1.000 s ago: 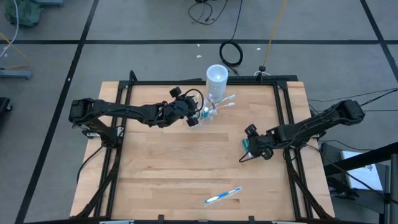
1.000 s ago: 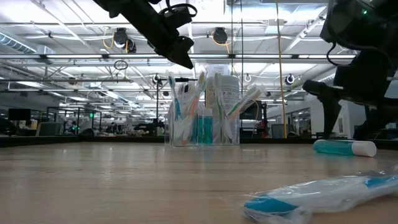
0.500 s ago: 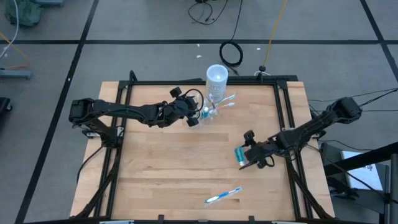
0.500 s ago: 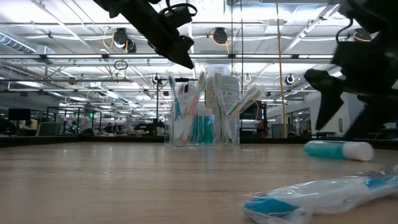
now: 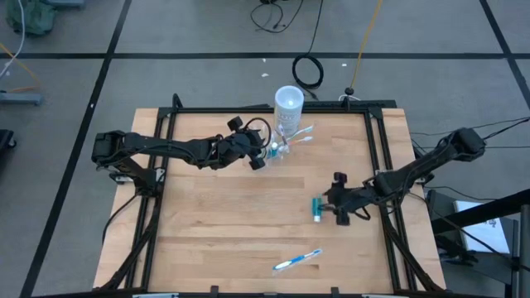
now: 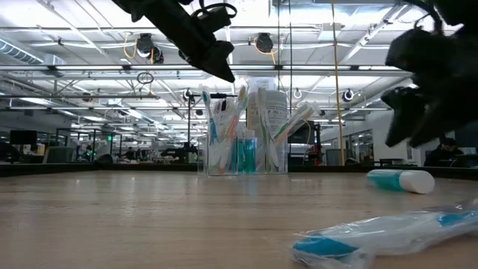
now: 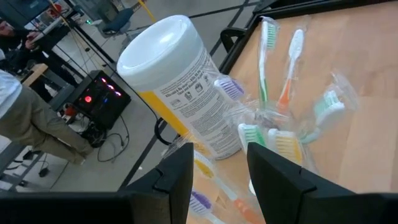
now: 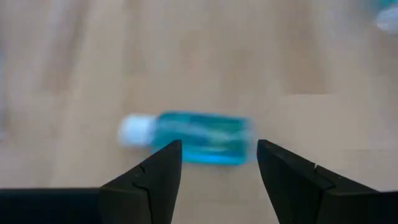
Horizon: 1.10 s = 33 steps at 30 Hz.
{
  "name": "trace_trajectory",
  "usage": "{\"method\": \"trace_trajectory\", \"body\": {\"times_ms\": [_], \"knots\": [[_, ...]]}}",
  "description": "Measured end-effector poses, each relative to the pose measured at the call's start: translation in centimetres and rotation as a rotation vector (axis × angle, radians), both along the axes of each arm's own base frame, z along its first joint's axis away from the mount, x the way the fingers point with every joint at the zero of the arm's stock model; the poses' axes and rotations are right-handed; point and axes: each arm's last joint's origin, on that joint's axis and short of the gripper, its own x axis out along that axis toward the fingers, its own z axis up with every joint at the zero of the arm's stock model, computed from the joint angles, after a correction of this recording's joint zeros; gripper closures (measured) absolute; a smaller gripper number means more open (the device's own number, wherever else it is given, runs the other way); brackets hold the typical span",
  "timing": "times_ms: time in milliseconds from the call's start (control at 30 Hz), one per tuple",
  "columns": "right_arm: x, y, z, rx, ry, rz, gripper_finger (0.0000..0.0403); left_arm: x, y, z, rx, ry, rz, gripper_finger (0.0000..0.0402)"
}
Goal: Pick & Place toothbrushing station
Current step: Put the blue mouthwash into the transparent organizer
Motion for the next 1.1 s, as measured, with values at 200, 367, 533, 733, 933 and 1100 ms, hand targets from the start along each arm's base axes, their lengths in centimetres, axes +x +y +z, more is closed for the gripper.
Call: {"method": "trace_trajectory", "body": {"times_ms": [200, 367, 533, 733, 933, 1100], "knots": [[0.1, 1.0, -1.4, 0.294, -0.072, -0.092, 0.0202, 0.0, 0.0, 0.0, -0.045, -0.043, 0.024, 0.0245], [-0.9, 1.6, -2.6, 0.301, -0.101, 0.007, 0.0202, 0.0, 0.0, 0.0, -0.065, -0.067, 0.036, 0.0245], [-1.1, 2.6, -3.1, 0.186, -0.256, 0.244, 0.0206, 0.0, 0.0, 0.0, -0.083, -0.086, 0.046, 0.0245], [-0.7, 3.2, -4.1, 0.047, -0.28, 0.397, 0.0207, 0.1, -0.1, 0.0, -0.136, -0.117, 0.037, 0.0245], [-0.4, 2.7, -5.0, -0.24, -0.255, 0.622, 0.0209, 0.2, -0.3, 0.0, -0.172, -0.117, -0.023, 0.0245], [0.1, 2.0, -4.8, -0.27, -0.26, 0.675, 0.0215, 0.2, -0.3, 0.0, -0.183, -0.121, -0.036, 0.0245]]}}
